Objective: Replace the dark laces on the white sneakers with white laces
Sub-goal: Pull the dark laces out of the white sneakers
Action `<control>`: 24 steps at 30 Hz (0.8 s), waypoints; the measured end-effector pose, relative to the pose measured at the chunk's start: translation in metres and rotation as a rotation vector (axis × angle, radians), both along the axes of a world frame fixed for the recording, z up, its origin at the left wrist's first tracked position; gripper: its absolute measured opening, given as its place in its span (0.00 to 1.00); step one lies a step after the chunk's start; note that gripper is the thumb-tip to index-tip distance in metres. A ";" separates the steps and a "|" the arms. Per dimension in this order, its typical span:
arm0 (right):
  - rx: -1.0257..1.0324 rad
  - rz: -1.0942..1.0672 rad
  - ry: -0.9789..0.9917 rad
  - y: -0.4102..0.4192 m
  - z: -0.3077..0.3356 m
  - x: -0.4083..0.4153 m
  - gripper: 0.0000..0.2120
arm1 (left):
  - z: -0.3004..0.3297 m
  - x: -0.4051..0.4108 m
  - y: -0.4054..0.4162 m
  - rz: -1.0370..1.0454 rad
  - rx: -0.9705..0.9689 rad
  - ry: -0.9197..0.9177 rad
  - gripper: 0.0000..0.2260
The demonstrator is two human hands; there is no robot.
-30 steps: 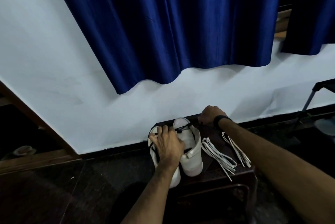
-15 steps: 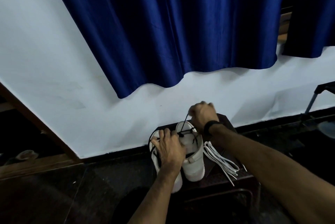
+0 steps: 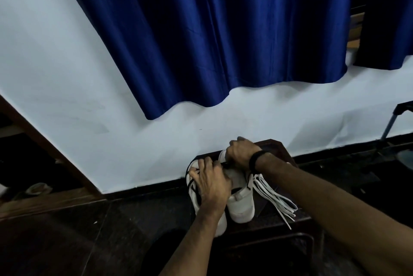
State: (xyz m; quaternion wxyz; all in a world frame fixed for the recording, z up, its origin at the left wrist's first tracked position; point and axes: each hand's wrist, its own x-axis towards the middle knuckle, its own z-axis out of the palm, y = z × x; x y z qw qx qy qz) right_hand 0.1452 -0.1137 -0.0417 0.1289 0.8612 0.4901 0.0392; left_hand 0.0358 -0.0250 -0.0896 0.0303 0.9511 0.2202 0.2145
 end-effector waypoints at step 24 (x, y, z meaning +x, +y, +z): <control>0.287 -0.207 0.204 -0.004 -0.004 -0.005 0.12 | 0.001 -0.002 -0.002 0.007 0.018 0.028 0.08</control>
